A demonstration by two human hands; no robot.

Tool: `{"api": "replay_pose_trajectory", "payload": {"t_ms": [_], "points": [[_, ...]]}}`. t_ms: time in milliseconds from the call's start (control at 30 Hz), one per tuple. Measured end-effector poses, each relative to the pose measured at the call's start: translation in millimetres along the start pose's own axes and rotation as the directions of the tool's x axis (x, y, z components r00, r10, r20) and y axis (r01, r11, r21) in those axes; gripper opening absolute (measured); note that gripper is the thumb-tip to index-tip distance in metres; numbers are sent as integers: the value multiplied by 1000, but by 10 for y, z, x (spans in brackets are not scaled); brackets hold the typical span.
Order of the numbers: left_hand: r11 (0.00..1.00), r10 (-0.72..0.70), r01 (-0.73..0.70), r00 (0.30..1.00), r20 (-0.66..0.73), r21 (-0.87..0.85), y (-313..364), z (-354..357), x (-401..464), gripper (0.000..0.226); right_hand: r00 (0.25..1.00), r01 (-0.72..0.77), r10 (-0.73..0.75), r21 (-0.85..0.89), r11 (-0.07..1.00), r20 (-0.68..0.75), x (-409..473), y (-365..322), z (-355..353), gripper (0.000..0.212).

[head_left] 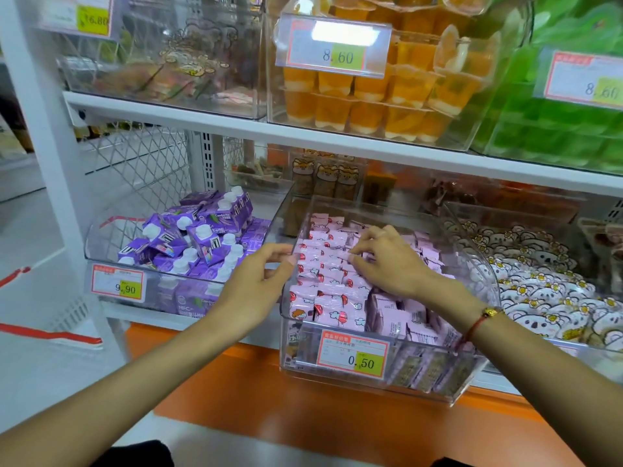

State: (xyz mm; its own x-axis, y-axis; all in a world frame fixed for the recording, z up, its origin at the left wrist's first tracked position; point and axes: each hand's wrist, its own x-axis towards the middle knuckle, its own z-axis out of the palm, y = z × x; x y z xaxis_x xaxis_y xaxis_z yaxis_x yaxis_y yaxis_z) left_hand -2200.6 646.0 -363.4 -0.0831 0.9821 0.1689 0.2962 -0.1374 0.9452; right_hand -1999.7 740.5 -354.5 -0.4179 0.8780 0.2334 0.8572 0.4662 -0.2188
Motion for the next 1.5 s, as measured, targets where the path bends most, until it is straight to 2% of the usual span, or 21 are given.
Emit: {"api": "replay_pose_trajectory", "payload": {"t_ms": [133,200,267,333,433,567,700,767,867,967,1067,1133,1200,1267,1333,1400,1500], "points": [[1000,0,0,1000,10,11,-44,-13,21,20,986,26,-33,44,999,166,4,123,0,31],[991,50,-45,998,-33,127,-59,-21,50,28,983,42,-54,70,997,178,-1,153,-25,30],[955,188,-161,978,-87,248,-7,-37,103,39,990,22,-43,151,988,134,-15,171,-75,31],[890,356,-311,931,-81,333,126,-31,220,43,999,-10,1,192,981,45,-32,205,-131,29],[808,446,-438,892,75,394,376,94,554,34,997,-59,67,208,976,-33,-100,245,-164,27],[752,271,-430,893,360,500,483,439,1059,26,999,33,-31,150,988,-21,-307,224,-44,37],[586,49,-422,871,489,692,342,665,1377,25,997,58,-59,4,998,50,-364,244,61,42],[538,3,-421,867,497,730,302,705,1458,19,998,61,-62,28,998,13,-366,248,55,42],[518,-16,-418,868,497,746,312,716,1505,10,1000,5,-4,117,993,-15,-365,255,41,48],[527,-7,-408,875,484,745,311,710,1527,7,999,22,-23,37,999,39,-334,264,60,46],[545,79,-361,920,383,757,290,686,1505,15,997,11,-12,18,1000,80,-314,251,51,45],[632,158,-306,950,269,712,306,680,1447,23,995,0,-2,23,1000,98,-311,252,46,44],[792,203,-219,975,93,570,373,659,1362,28,993,-6,3,32,999,114,-316,247,27,43],[922,153,-115,985,-74,371,456,596,1271,31,992,-18,13,38,999,123,-312,245,6,43],[999,-6,10,991,-131,34,507,521,1159,31,992,-24,19,40,999,127,-295,242,-10,42],[944,-172,138,981,-92,-300,543,444,978,27,991,-37,28,69,997,131,-266,238,-29,39],[839,-259,175,961,-94,-516,557,307,694,22,993,-108,93,207,972,78,-229,190,-113,32]]}}
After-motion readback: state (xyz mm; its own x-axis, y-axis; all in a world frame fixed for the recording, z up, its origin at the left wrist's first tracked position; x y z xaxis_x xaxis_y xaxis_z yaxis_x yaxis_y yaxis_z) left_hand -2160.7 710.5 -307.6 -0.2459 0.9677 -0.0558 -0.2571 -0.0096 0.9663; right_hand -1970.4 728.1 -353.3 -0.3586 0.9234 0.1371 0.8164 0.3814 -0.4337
